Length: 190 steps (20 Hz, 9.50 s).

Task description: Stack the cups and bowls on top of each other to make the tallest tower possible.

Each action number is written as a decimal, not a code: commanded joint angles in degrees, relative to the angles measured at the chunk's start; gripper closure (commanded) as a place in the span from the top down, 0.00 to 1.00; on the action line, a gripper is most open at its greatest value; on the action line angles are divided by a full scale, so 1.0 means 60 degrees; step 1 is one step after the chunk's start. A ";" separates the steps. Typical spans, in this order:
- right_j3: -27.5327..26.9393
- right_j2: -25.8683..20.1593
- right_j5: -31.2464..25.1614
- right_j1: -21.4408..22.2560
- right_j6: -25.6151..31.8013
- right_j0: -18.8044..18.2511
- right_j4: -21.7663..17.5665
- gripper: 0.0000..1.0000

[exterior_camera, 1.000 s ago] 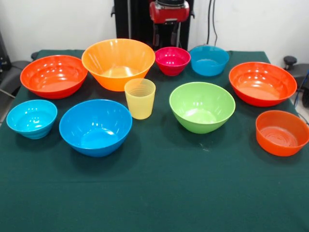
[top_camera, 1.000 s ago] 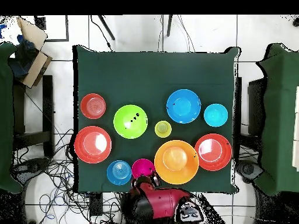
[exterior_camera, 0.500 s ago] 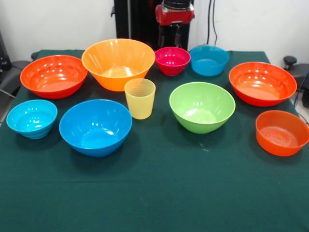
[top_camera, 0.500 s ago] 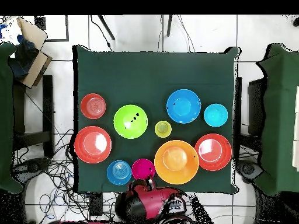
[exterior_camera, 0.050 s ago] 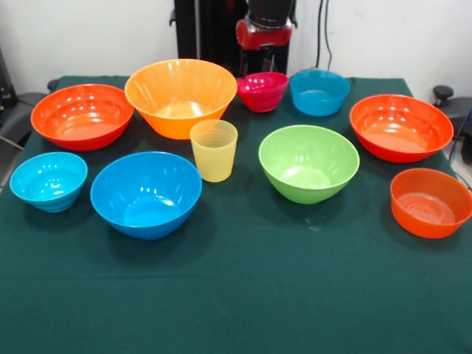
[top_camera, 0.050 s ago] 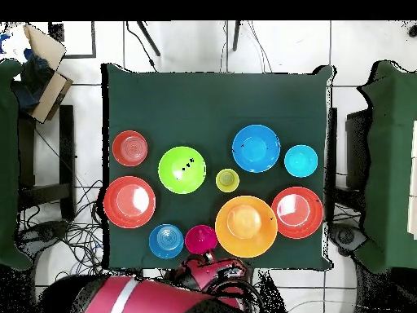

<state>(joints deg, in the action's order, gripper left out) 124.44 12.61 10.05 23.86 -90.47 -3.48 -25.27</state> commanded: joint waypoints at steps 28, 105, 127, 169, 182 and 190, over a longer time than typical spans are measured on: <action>0.0150 -0.0516 -0.0068 0.1483 -0.1274 -0.0139 -0.0299 1.00; 0.1305 -0.2125 -0.1771 0.4605 -0.1894 -0.0546 0.0135 0.00; 0.1694 -0.3859 -0.2836 0.5538 -0.1668 -0.1954 0.0275 0.00; 0.1293 -0.7621 -0.4254 0.5245 0.0003 -0.6885 -0.2355 0.00; 0.1221 -0.9014 -0.5192 0.5289 0.0733 -0.8278 -0.2349 0.00; 0.0981 -1.0146 -0.6166 0.5347 0.1552 -0.9293 -0.2231 0.00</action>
<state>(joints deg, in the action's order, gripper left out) 135.01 -40.29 -17.96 57.45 -97.45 -57.43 -36.11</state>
